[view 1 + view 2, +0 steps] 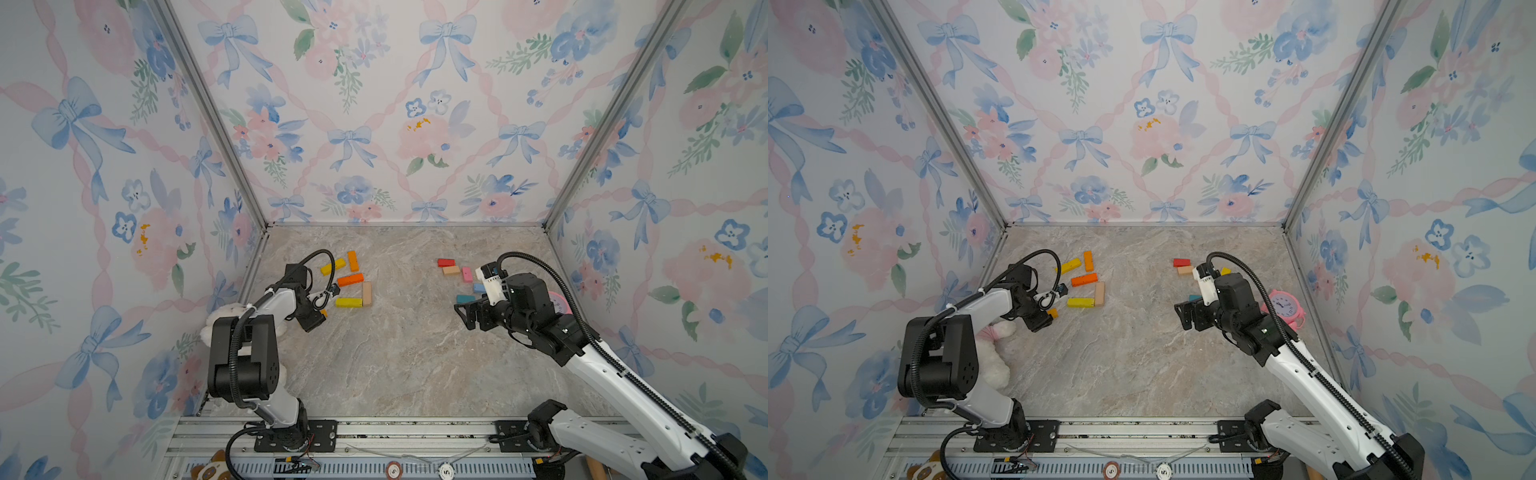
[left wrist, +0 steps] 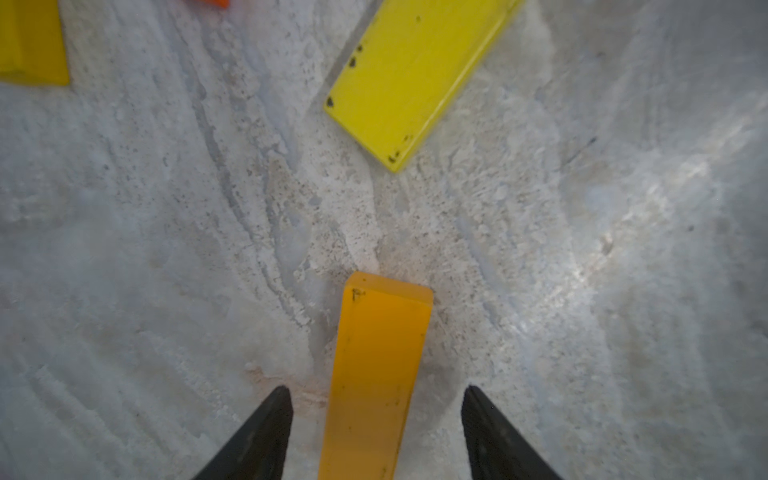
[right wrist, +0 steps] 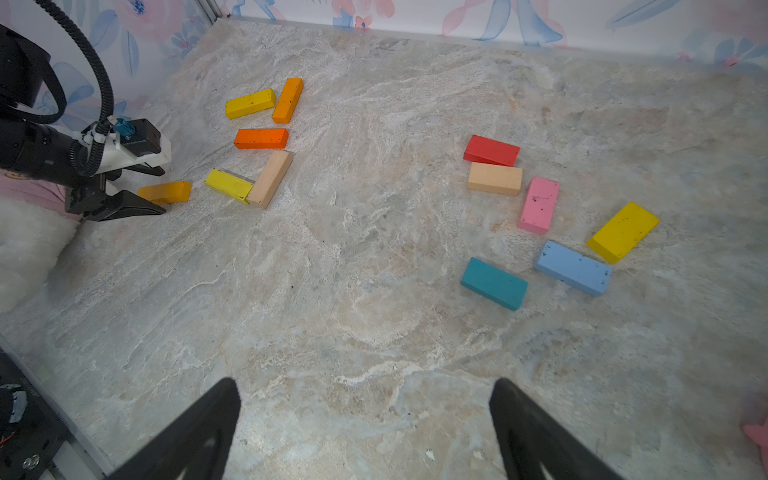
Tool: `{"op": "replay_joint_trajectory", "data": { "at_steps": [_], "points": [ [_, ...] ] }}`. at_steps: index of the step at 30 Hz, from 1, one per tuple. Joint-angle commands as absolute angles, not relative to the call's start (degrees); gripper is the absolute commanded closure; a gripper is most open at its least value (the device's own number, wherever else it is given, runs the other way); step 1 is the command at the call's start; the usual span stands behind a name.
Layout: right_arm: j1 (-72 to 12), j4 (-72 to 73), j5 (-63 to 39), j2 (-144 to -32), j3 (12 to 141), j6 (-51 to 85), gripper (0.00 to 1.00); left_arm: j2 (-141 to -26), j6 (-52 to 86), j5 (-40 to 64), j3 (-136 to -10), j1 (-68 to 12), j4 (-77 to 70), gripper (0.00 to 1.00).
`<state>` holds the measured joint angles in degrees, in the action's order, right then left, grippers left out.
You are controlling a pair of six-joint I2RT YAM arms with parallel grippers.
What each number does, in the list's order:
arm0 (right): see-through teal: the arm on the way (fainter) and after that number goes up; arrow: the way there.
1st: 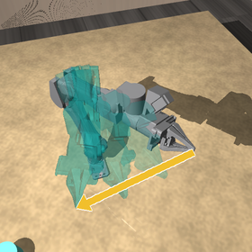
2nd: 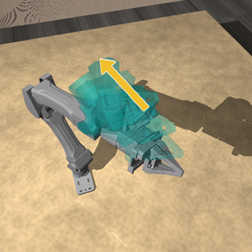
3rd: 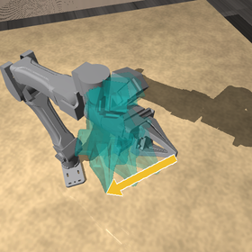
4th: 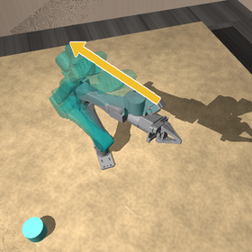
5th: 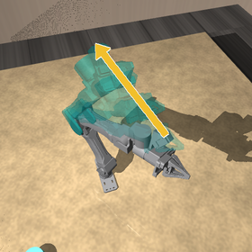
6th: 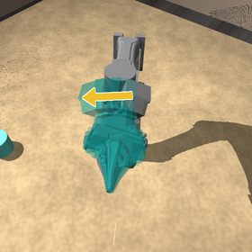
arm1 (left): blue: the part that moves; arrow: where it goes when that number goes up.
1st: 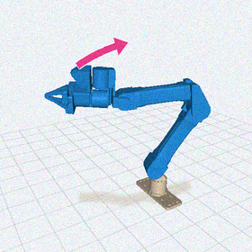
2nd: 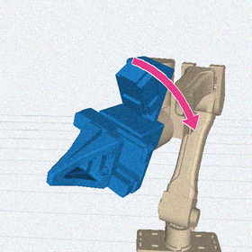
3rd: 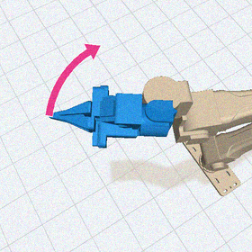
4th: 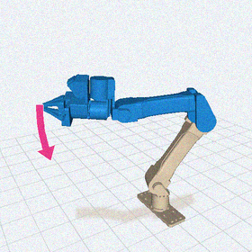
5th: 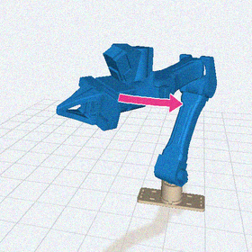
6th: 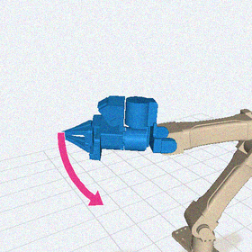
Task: Assemble the letter t with building blocks
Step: Pick up the building block from the center of the board.
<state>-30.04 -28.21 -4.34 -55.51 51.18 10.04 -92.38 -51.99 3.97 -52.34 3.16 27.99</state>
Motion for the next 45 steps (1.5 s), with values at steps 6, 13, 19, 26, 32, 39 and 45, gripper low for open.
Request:
{"op": "replay_joint_trajectory", "data": {
  "at_steps": [6, 13, 19, 26, 32, 39, 45],
  "points": [
    [-29.88, -27.1, -5.26, -54.74, 50.15, 10.8, 0.04, -95.74, -49.4, 6.23, -54.49, 3.43, 31.96, 0.35],
    [-29.88, -26.85, -5.45, -54.76, 50.1, 10.8, 0.04, -95.98, -49.78, 6.14, -54.14, 3.52, 32.13, 0.45],
    [-29.8, -26.29, -5.44, -54.72, 49.97, 10.86, 0.04, -93.42, -52.53, 6.67, -52.61, 3.9, 32.08, 0.55],
    [-29.6, -26.45, -5.38, -54.84, 50.1, 10.76, 0.04, -92.42, -54.55, 7.02, -52.6, 3.83, 32.13, 0.8],
    [-29.43, -26.42, -5.1, -54.5, 50.06, 10.77, 0.04, -88.66, -57.89, 9.8, -52.12, 3.43, 32.0, 0.86],
    [-29.22, -26.87, -4.4, -54.53, 50.27, 10.47, 0.04, -82.18, -62.7, 8.42, -55.81, -1.31, 33.33, 0.87],
    [-28.92, -27.67, -3.18, -54.75, 50.95, 9.8, 0.04, -85.32, -65.64, 4.71, -62.31, -13.05, 35.07, 0.87]
  ]
}}
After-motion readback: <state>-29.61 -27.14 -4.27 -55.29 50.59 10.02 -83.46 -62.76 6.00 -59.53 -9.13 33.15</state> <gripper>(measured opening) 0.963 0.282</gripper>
